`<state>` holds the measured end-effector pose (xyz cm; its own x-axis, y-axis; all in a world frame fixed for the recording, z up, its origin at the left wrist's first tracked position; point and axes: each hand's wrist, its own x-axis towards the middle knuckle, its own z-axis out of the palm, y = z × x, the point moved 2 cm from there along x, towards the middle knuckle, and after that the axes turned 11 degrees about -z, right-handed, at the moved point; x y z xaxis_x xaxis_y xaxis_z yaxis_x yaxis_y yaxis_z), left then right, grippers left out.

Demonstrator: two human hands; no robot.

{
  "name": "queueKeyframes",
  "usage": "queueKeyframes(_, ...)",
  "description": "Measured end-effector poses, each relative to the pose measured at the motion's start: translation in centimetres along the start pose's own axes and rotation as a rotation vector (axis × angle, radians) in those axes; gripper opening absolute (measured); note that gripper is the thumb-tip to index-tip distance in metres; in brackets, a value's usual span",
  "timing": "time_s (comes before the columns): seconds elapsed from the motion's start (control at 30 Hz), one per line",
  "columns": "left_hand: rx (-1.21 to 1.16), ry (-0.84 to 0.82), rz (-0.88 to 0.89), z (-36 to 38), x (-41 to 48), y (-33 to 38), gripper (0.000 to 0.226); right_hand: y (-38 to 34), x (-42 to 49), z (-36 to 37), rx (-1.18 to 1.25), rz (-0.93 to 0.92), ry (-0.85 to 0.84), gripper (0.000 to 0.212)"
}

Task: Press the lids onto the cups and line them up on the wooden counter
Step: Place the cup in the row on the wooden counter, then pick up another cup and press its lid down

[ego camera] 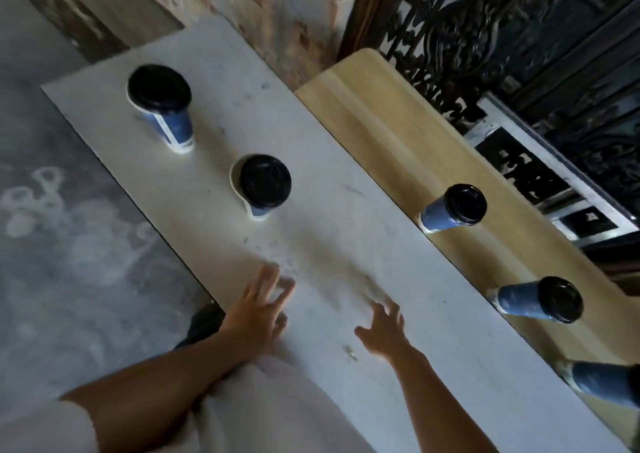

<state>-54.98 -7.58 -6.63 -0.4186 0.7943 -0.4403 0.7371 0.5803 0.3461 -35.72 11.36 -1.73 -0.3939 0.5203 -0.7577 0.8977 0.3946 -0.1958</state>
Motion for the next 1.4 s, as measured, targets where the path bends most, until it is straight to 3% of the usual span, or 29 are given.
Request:
queueKeyframes(0.07, 0.080, -0.111, 0.183, -3.1, 1.1, -3.2, 0.066, -1.6, 0.4, 0.7, 0.074, 0.070, 0.078, 0.084)
queueKeyframes(0.13, 0.045, -0.273, 0.241, -6.7, 2.2, -5.9, 0.059, -3.5, 0.1, 1.8, 0.201, 0.176, 0.201, 0.085)
queueKeyframes(0.23, -0.106, -0.340, 0.162, -9.6, 3.8, -9.9, 0.054, -6.9, -0.8, 3.9, 0.339, 0.302, 0.410, 0.077)
queueKeyframes(0.4, -0.536, -0.168, -0.181, -14.8, 8.2, -13.8, 0.041, -13.2, 0.3, 4.1, 0.451, 0.323, 0.306, 0.074)
queueKeyframes(0.57, -0.794, -0.189, -0.219, -17.5, 10.0, -13.7, 0.084, -17.5, 1.1, -0.1, 0.816, 0.096, 0.245, 0.055)
queueKeyframes(0.67, -0.752, -0.190, -0.033, -22.3, 12.1, -13.0, 0.125, -22.9, 0.2, -6.4, 0.980, -0.097, 0.468, 0.062)
queueKeyframes(0.77, -0.719, -0.287, 0.098, -22.5, 12.8, -10.6, 0.131, -25.5, -0.8, -9.7, 0.806, -0.289, 0.493, 0.083)
queueKeyframes(0.83, -0.730, -0.249, 0.151, -21.2, 12.4, -9.4, 0.120, -26.4, -1.2, -9.7, 0.614, -0.377, 0.431, 0.093)
queueKeyframes(0.9, -0.754, -0.216, 0.188, -20.6, 12.2, -8.3, 0.100, -27.3, -1.0, -9.5, 0.516, -0.412, 0.445, 0.089)
queueKeyframes(1.03, -0.755, -0.182, 0.194, -20.5, 11.0, -5.5, 0.082, -26.0, -1.5, -9.5, 0.523, -0.379, 0.591, 0.073)
queueKeyframes(1.4, -0.638, -0.270, 0.198, -16.4, 8.9, -0.4, 0.080, -19.4, -5.6, -9.0, 0.526, -0.238, 0.577, 0.075)
